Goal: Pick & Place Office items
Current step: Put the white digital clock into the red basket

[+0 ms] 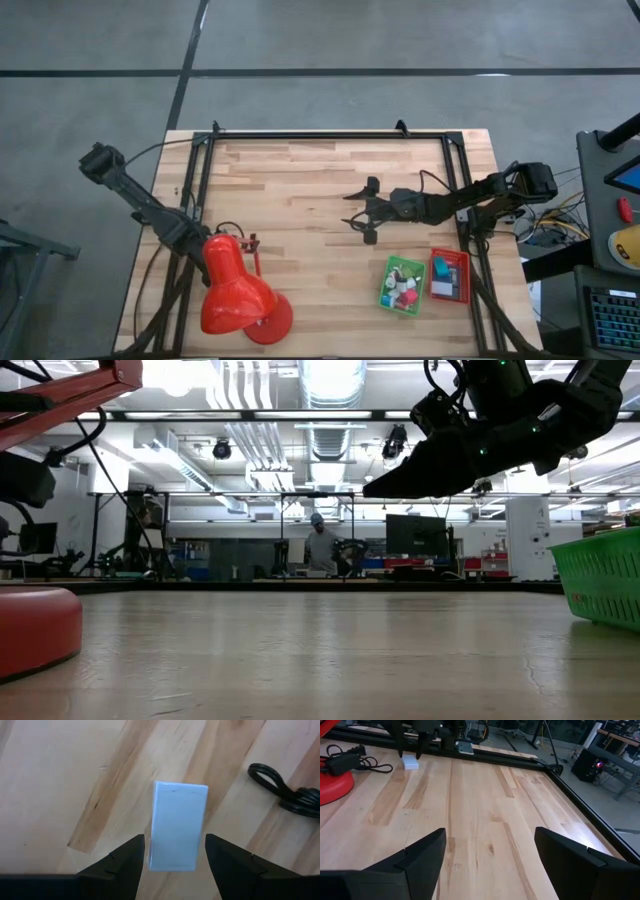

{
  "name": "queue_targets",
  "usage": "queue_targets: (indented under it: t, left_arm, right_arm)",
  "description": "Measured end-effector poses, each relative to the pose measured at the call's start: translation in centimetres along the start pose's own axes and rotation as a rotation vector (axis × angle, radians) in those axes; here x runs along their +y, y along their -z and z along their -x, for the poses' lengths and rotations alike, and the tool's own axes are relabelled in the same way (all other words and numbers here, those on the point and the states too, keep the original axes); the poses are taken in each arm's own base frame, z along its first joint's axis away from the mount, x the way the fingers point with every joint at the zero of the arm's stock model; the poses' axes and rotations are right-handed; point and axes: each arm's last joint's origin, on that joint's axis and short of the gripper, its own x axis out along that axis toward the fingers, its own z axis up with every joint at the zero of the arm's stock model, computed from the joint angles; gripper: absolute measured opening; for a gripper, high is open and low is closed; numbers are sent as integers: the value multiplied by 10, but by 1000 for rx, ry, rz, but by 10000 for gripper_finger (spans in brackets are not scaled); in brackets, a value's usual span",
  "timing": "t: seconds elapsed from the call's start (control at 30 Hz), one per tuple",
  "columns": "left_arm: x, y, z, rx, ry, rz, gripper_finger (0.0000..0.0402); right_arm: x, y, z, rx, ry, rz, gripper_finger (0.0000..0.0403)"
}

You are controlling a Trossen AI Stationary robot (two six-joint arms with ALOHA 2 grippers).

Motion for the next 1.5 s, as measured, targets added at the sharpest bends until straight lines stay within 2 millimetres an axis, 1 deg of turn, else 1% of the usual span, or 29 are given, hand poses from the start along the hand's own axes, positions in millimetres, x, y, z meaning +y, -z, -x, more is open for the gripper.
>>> queue_targets:
  t: [0.27, 0.53, 0.67, 0.87, 0.97, 1.1, 1.23, 1.33, 1.5]
  left_arm:
    - [8, 3, -9, 9, -24, 0, 218]
    - [10, 4, -14, 3, -20, 3, 210]
    - [10, 3, -14, -1, -21, 0, 197]
    - [10, 3, -13, -21, -22, -1, 160]
    - [9, 1, -13, -54, -13, -2, 154]
    - [6, -2, -14, -132, 5, -17, 160]
    - [6, -3, -14, -174, -16, -48, 160]
    - [7, -5, -14, -255, -48, -78, 160]
    - [3, -10, -12, -378, -42, -66, 160]
  right_arm:
    - [0, 0, 0, 0, 0, 0, 292]
    - [0, 0, 0, 0, 0, 0, 303]
    - [0, 0, 0, 0, 0, 0, 307]
    - [0, 0, 0, 0, 0, 0, 300]
    - [0, 0, 0, 0, 0, 0, 296]
    - [0, 0, 0, 0, 0, 0, 292]
    - [0, 0, 0, 0, 0, 0, 296]
    - [0, 0, 0, 0, 0, 0, 301]
    - [0, 0, 0, 0, 0, 0, 307]
